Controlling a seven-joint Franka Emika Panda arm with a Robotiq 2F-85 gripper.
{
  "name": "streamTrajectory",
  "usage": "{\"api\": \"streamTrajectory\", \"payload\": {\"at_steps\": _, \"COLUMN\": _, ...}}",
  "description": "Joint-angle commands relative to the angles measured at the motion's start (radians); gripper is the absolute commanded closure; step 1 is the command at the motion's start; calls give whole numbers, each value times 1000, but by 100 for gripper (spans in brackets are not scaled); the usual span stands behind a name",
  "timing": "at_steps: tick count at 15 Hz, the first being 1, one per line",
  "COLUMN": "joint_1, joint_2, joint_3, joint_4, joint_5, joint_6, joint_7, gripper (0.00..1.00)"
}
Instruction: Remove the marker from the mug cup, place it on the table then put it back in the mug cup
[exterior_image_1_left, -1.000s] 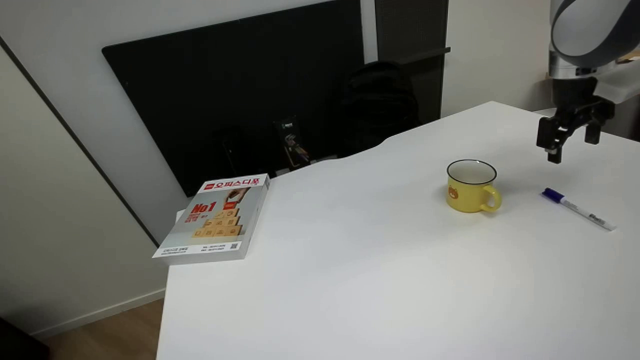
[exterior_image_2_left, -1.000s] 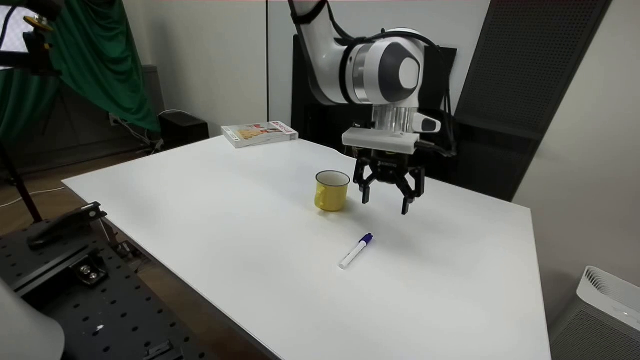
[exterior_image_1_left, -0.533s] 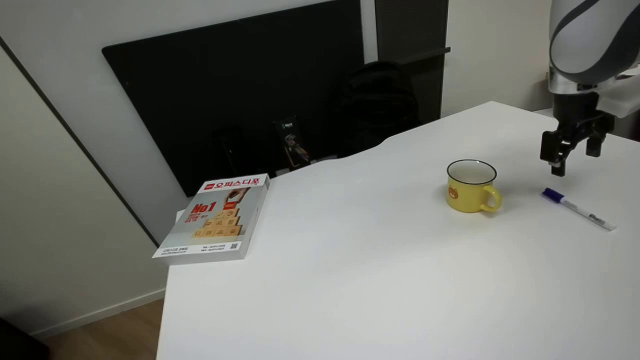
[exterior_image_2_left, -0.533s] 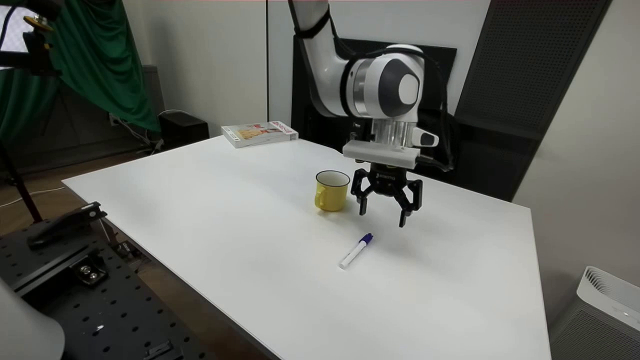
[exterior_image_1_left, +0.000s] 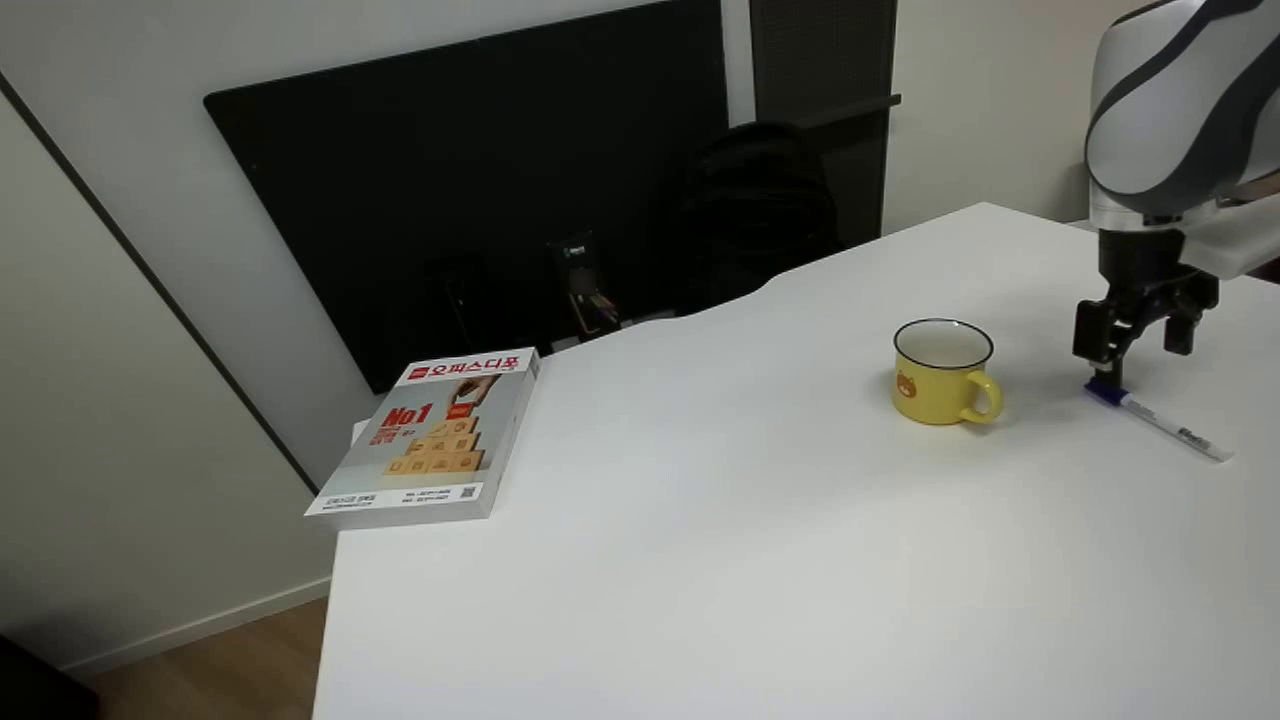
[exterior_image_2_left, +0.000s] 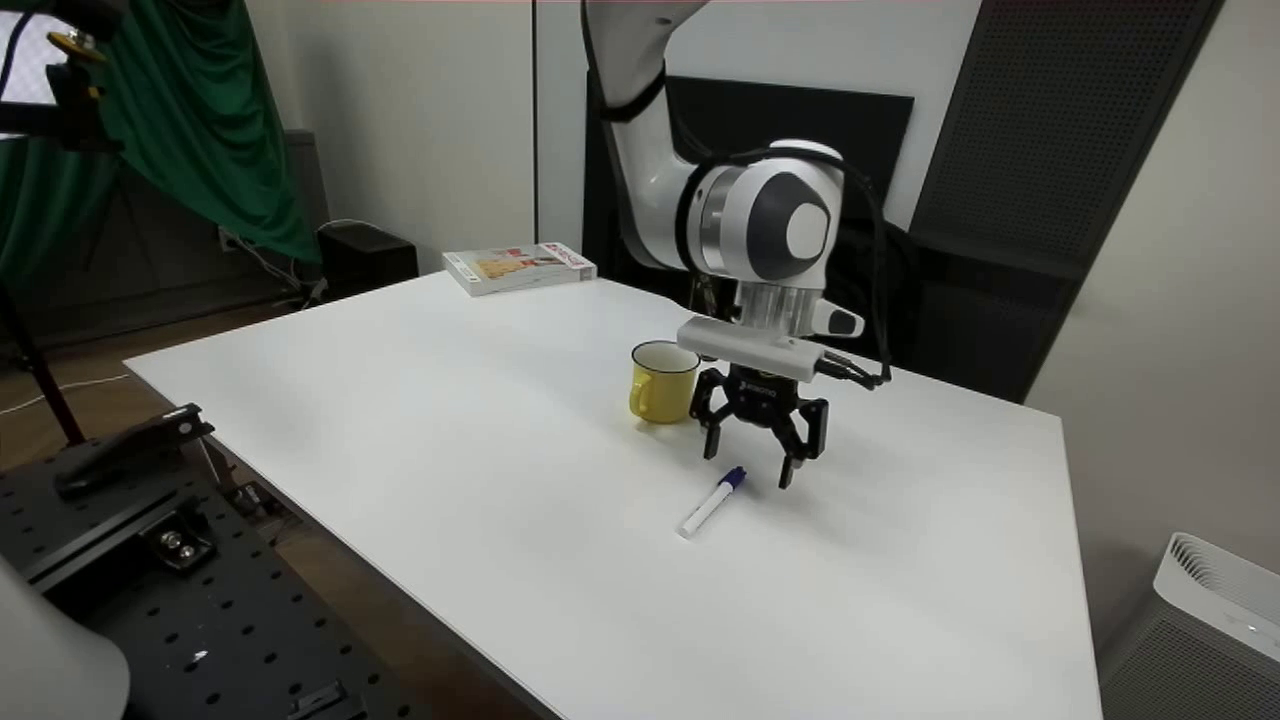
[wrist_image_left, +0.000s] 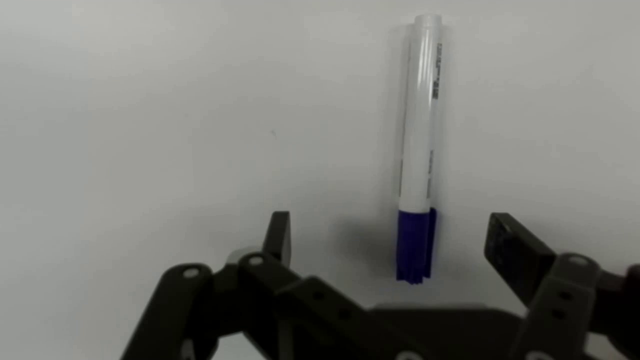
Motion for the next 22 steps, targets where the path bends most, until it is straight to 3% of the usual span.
{"api": "streamTrajectory", "payload": {"at_steps": 1, "joint_1": -28, "joint_2": 25, "joint_3": 28, "joint_4": 6, "joint_5": 50, "joint_6": 24, "joint_7": -16, "gripper": 0}}
{"api": "streamTrajectory", "payload": {"at_steps": 2, "joint_1": -26, "joint_2": 29, "joint_3": 28, "joint_4": 6, "joint_5": 55, "joint_6": 32, "joint_7": -12, "gripper": 0}}
{"api": "streamTrajectory", "payload": {"at_steps": 3, "joint_1": -28, "joint_2": 33, "joint_3": 29, "joint_4": 7, "joint_5": 57, "joint_6": 37, "joint_7": -12, "gripper": 9}}
{"api": "streamTrajectory", "payload": {"at_steps": 4, "joint_1": -27, "joint_2": 38, "joint_3": 28, "joint_4": 8, "joint_5": 59, "joint_6": 45, "joint_7": -13, "gripper": 27}}
{"api": "streamTrajectory", "payload": {"at_steps": 14, "joint_1": -73, "joint_2": 25, "joint_3": 50, "joint_4": 5, "joint_5": 98, "joint_6": 89, "joint_7": -45, "gripper": 97}}
{"api": "streamTrajectory", "payload": {"at_steps": 22, "joint_1": -69, "joint_2": 44, "joint_3": 29, "joint_4": 58, "joint_5": 100, "joint_6": 14, "joint_7": -37, "gripper": 100}}
